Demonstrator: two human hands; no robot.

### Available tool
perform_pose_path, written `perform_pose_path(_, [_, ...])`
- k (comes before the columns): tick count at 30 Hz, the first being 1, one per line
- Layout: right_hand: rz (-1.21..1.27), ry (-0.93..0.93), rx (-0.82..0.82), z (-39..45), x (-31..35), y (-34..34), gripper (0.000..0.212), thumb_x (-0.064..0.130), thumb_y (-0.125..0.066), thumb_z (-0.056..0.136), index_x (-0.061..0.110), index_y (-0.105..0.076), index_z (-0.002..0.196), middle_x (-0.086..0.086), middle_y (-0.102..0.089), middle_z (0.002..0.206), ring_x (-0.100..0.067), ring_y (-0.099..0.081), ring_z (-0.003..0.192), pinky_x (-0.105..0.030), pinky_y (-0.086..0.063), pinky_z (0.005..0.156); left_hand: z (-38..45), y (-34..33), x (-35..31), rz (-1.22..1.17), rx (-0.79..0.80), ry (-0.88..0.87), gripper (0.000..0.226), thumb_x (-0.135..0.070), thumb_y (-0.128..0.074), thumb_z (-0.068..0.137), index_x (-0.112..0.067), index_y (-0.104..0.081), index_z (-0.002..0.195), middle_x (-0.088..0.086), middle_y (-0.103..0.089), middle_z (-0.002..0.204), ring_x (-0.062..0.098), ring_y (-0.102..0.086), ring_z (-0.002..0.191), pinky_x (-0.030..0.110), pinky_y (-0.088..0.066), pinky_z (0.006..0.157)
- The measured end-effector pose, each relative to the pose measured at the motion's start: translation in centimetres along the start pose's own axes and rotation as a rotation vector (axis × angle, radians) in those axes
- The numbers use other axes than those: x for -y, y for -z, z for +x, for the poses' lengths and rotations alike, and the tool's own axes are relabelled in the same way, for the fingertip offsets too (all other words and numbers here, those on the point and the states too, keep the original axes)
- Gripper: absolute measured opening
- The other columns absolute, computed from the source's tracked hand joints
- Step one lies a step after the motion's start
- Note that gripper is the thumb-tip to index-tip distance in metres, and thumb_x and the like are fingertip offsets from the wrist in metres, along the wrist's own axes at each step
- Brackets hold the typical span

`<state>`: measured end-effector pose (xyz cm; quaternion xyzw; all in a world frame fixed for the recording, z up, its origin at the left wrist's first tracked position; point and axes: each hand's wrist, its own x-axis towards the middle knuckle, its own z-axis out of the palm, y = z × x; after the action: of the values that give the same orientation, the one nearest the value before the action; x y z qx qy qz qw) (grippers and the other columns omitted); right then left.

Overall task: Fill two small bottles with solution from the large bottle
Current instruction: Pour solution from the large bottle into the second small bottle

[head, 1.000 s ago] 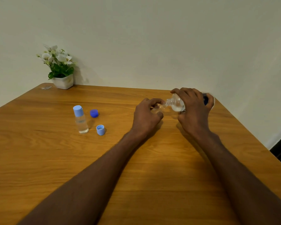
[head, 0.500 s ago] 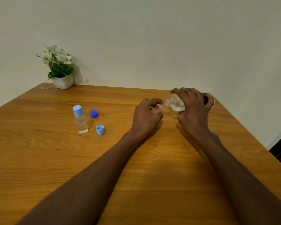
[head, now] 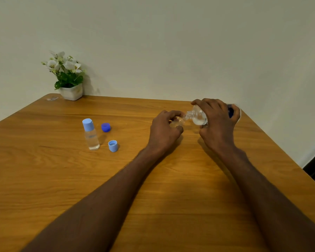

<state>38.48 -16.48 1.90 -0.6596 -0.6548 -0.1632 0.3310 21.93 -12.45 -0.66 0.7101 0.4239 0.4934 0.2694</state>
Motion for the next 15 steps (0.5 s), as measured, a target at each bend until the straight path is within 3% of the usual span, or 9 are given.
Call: perform_pose_path(15, [0.019, -0.003, 0.006, -0.06, 0.12, 0.23, 0.088, -0.005, -0.074, 0.068, 0.038, -0.055, 0.141, 0.007, -0.055, 0.143, -0.021, -0.041, 0.141, -0.058, -0.014, 0.117, -0.01, 0.02, -0.01, -0.005, -0.001, -0.006, 0.047, -0.010, -0.076, 0.081, -0.021, -0.072, 0.127, -0.001, -0.067, 0.119, 0.011, -0.063, 0.105, 0.026, -0.054, 0.088])
